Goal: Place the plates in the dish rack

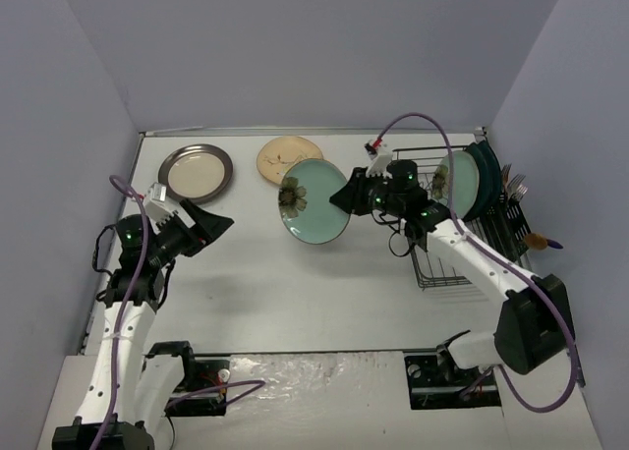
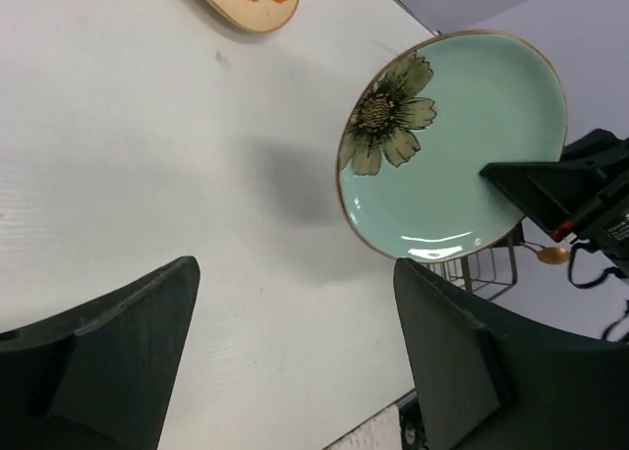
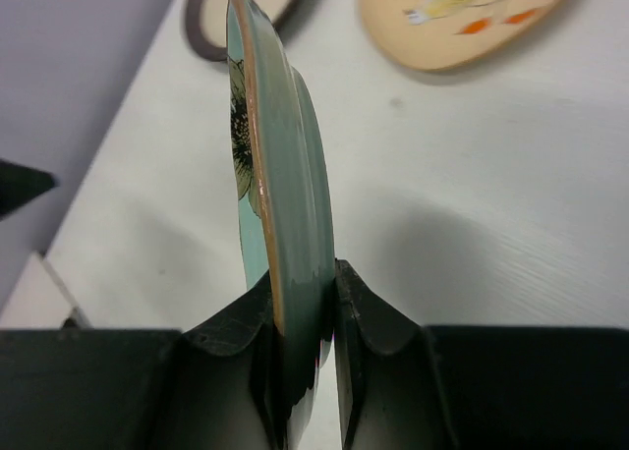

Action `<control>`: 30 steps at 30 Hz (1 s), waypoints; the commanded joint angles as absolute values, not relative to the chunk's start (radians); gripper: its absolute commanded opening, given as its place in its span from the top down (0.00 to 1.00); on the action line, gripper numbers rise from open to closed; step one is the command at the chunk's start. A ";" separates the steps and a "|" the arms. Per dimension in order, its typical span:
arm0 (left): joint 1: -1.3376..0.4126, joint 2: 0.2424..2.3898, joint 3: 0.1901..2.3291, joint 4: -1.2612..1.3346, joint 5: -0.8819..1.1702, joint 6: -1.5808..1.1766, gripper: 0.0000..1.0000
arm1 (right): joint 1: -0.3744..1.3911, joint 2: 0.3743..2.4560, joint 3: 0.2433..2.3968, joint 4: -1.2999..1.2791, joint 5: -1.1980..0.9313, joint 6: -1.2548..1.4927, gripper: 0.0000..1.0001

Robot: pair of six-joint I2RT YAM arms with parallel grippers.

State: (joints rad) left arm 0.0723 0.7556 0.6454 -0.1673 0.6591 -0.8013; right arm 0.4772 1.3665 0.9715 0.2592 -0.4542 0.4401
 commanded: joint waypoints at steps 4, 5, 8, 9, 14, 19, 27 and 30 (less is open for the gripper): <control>0.074 0.877 0.952 -0.559 0.358 -0.364 0.03 | 0.409 1.181 1.182 0.064 0.006 0.054 1.00; 0.067 0.896 0.983 -0.597 0.269 -0.334 0.03 | 0.396 1.170 1.195 0.054 0.109 0.016 1.00; 0.064 0.917 0.964 -0.581 0.201 -0.314 0.03 | 0.353 1.163 1.230 0.051 0.247 -0.110 1.00; 0.064 0.918 0.951 -0.572 0.199 -0.313 0.03 | 0.338 1.165 1.236 0.054 0.265 -0.140 1.00; 0.064 0.915 0.922 -0.581 0.151 -0.298 0.03 | 0.256 1.182 1.249 0.083 0.352 -0.257 1.00; 0.063 0.855 0.904 -0.608 0.039 -0.304 0.03 | 0.152 1.245 1.243 0.125 0.337 -0.266 1.00; 0.063 0.821 0.904 -0.629 -0.064 -0.310 0.03 | 0.090 1.335 1.224 0.150 0.274 -0.248 1.00; 0.063 0.821 0.904 -0.629 -0.061 -0.310 0.03 | 0.074 1.353 1.200 0.159 0.248 -0.241 1.00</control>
